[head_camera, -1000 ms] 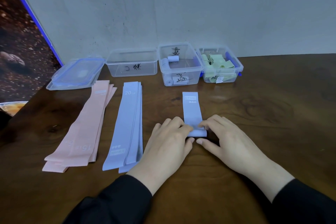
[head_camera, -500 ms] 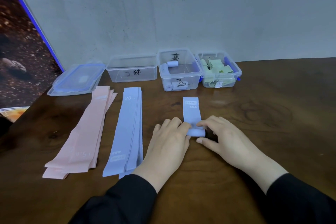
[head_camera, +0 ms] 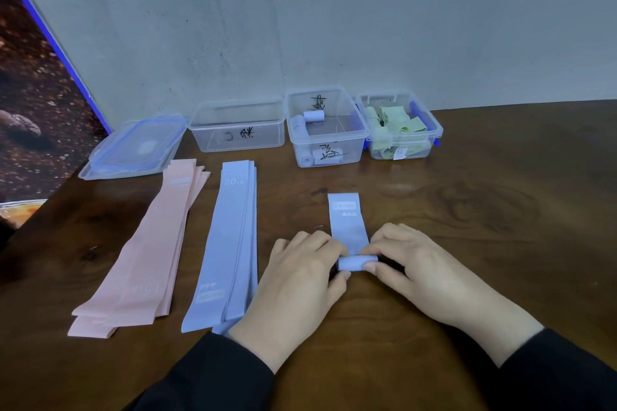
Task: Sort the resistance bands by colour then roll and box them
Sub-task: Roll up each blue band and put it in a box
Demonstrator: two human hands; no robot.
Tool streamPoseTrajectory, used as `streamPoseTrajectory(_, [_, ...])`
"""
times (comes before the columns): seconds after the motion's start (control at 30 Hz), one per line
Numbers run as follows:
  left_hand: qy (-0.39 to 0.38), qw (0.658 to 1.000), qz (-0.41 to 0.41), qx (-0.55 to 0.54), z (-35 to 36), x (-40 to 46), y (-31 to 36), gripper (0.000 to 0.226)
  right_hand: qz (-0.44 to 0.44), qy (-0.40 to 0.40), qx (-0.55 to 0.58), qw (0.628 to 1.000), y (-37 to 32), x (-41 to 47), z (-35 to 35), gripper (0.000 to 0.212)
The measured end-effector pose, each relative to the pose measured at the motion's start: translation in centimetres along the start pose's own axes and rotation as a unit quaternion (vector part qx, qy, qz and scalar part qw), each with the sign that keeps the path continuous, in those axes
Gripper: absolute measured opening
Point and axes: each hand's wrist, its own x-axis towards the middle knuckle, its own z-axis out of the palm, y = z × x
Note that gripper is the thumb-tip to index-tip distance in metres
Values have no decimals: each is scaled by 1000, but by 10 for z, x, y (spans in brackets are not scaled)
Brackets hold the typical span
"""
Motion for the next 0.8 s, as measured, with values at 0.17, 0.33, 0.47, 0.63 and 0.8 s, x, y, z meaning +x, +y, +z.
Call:
streamPoseTrajectory(0.17, [14,1000,-9,8,4,2,0,24,21,10,29,999,1,2,-1,18])
streamPoseTrajectory(0.33, [13,1000,-20,-5,4,4,1,24,16,5,15,1000,-1,4,0,24])
streamPoseTrajectory(0.47, [14,1000,-17,0,3,3,0,26,13,-4,18,1000,-3,3,-2,31])
streamPoseTrajectory(0.63, [20,1000,-16,1,3,2,1,36,17,-6,19,1000,-2,2,-3,22])
streamPoseTrajectory(0.8, [19,999,-21,-14,4,2,-1,26,15,-11,6,1000,-5,2,-3,21])
